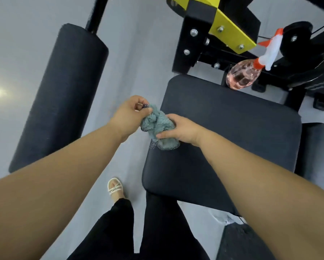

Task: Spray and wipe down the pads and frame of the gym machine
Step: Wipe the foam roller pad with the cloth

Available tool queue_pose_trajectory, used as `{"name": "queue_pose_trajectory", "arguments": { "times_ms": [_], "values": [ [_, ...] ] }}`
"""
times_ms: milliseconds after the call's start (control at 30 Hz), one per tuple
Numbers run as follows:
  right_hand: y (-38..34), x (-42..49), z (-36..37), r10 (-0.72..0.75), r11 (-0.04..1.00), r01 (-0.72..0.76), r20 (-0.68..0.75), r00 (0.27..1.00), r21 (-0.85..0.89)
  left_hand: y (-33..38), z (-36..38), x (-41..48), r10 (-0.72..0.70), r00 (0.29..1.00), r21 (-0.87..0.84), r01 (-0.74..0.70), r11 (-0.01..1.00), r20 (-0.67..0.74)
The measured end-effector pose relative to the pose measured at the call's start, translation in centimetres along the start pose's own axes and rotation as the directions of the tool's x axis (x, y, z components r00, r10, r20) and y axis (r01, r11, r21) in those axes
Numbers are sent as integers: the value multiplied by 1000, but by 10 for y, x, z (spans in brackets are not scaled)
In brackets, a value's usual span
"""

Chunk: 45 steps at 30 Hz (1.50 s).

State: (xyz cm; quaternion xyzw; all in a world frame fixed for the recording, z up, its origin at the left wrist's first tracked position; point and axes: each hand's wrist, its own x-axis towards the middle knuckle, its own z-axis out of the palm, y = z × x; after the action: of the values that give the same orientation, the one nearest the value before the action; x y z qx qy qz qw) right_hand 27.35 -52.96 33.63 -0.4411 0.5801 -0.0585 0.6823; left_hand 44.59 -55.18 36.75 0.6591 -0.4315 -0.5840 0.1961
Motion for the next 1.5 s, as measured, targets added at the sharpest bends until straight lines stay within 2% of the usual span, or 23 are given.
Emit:
{"name": "queue_pose_trajectory", "arguments": {
  "times_ms": [133,233,267,333,400,433,533,600,733,800,867,900,967,1000,1033,1067,1133,1200,1267,1333,1400,1500],
  "values": [
    [-42,5,41,-63,976,62,-3,998,208,-12,-76,-32,-44,991,-172,23,985,-125],
    [-77,12,81,-50,919,74,-72,996,386,-29,-138,-67,-85,996,-196,76,978,-36],
    [-87,13,93,-48,899,79,-82,995,432,-34,-155,-78,-109,994,-155,112,982,29],
    [-111,14,123,-43,874,80,-88,995,478,-46,-192,-104,-152,984,54,148,988,97],
    [-133,15,153,-37,884,96,-137,990,458,-56,-222,-122,-151,989,170,148,974,5],
    [-141,15,165,-42,900,112,-172,984,422,-62,-234,-127,-132,990,129,137,982,-46],
    [-161,18,197,-11,932,99,-247,969,349,-68,-260,-146,-139,985,-188,118,975,-106],
    [-170,16,212,29,923,50,-198,980,383,-76,-273,-155,-186,975,-316,141,938,-117],
    [-183,10,225,-65,899,79,-47,997,431,-96,-285,-171,-367,921,-477,264,838,-135],
    [-189,5,223,-75,961,81,-34,997,264,-99,-284,-178,-459,874,-518,324,792,-157],
    [-194,2,220,-73,996,75,-59,996,45,-100,-280,-184,-551,824,-618,365,696,-133],
    [-197,2,218,-78,996,81,-83,994,32,-102,-276,-186,-592,800,-680,384,624,-91],
    [-200,1,213,-65,990,80,-126,990,115,-107,-264,-190,-657,753,-761,411,502,-26],
    [-199,1,209,-72,990,89,-145,987,112,-109,-258,-191,-674,738,-772,415,481,-24],
    [-196,2,203,-99,994,106,-144,985,37,-111,-252,-192,-681,731,-774,406,487,-45],
    [-193,0,198,-137,989,129,-127,982,-76,-112,-248,-192,-675,732,-765,383,518,-90],
    [-185,-2,186,-209,950,185,-72,975,-253,-110,-245,-190,-622,746,-700,312,642,-238],
    [-181,-5,172,-232,928,217,-15,973,-303,-106,-247,-188,-506,770,-556,243,795,-387],
    [-182,-9,161,-204,946,202,19,979,-255,-96,-251,-194,-349,806,-434,129,891,-478],
    [-184,-13,154,-170,965,168,7,985,-203,-86,-255,-200,-197,803,-325,4,946,-563],
    [-187,-19,150,-172,971,164,-34,984,-176,-78,-260,-209,-58,766,-218,-108,970,-640],
    [-198,-30,146,-241,954,215,-112,964,-207,-64,-263,-221,27,748,-271,-273,923,-663]
  ]
}}
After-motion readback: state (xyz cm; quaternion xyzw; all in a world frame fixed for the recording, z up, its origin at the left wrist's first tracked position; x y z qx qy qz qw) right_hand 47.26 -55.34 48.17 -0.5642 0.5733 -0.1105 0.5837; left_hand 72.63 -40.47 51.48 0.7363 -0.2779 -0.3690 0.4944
